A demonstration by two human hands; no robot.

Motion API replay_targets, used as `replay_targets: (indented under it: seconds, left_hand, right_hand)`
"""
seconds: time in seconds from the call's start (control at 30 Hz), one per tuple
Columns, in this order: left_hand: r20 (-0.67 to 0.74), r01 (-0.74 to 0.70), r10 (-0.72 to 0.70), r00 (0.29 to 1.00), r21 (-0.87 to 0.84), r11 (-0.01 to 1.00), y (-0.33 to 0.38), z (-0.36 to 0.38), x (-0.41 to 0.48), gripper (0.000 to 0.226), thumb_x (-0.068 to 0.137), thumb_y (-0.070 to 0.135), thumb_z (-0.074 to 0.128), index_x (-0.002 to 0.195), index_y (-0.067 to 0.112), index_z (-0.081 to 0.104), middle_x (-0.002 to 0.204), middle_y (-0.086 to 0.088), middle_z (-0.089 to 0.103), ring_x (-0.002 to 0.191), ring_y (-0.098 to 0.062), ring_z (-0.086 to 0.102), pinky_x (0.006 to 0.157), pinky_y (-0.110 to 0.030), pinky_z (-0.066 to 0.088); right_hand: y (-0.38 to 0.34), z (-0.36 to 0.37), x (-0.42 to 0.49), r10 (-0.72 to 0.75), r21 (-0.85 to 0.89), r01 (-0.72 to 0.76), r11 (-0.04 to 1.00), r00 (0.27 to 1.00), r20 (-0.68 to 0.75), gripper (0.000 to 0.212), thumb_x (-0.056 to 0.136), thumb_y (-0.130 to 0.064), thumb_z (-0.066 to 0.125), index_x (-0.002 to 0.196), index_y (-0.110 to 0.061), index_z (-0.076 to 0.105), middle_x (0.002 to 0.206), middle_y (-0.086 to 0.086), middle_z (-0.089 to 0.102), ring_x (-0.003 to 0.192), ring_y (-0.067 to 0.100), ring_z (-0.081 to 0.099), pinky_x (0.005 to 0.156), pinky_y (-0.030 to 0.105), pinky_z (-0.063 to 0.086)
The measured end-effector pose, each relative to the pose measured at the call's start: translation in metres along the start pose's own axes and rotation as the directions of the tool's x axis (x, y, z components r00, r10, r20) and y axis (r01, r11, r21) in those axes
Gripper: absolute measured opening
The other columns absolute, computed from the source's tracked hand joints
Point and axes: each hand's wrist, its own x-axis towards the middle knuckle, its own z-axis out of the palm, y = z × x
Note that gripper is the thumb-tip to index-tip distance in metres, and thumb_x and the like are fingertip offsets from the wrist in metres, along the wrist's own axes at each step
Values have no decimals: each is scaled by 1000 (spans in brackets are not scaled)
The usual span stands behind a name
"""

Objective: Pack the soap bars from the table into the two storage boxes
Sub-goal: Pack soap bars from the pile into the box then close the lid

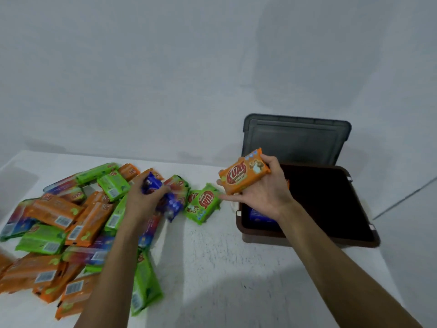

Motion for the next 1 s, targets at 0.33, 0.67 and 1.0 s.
replay_targets:
  seconds: [0.33,0.67,1.0]
  left_hand:
    - [291,224,-92,952,-464,857,24,72,-33,54,89,25,64,136,8,43,116,-11,67,98,-23,70,72,-39,61]
    - [256,171,-37,966,-526,833,42,121,-57,13,96,24,55,107,17,54,109,-6,64,100,-17,67,77,-37,60]
    - [241,167,-53,969,-483,860,41,133,-67,20,92,26,58,109,17,56,110,-4,65,100,-17,67,68,-30,61]
  right_hand:
    - [-30,-43,-33,-417,-519,232,823,867,-272,26,103,-26,42,116,-11,58,117,18,58,100,31,69,79,47,60]
    - [-44,-82,-33,-509,-803,122,584,825,-245,10,100,-21,51,107,-19,59,113,6,60,97,19,65,73,37,60]
    - [-34,-102,-16,-569,-970,-106,220,793,-216,17,91,-31,64,104,-23,55,115,-3,56,93,9,58,60,23,52]
